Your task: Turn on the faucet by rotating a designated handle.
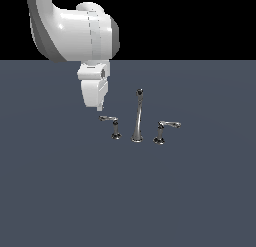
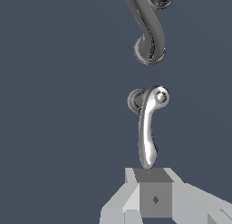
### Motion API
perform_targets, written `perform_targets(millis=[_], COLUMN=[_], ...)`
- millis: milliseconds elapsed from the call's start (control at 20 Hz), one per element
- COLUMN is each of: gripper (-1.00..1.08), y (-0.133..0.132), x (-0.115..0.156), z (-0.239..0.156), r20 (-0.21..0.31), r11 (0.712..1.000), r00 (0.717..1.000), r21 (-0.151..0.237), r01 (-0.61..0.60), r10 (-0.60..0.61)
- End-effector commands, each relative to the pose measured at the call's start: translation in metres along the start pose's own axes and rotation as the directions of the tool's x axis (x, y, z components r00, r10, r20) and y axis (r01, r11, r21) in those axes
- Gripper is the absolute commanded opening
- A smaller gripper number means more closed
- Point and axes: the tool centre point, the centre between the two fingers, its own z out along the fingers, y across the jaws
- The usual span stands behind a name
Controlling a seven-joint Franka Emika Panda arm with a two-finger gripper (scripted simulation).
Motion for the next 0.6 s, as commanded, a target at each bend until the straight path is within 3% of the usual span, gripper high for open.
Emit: perform_targets(millis=[0, 550], gripper=[-1.0, -1.0], y=[-0.01, -0.033], x=[0.006, 0.022], z=[0.012, 0.04], r20=[-0.002, -0.001], r11=[0.999, 0.984], r00=[0.999, 0.984], r21=[-0.001, -0.005], r01=[-0.053, -0.176], r10=[0.053, 0.176])
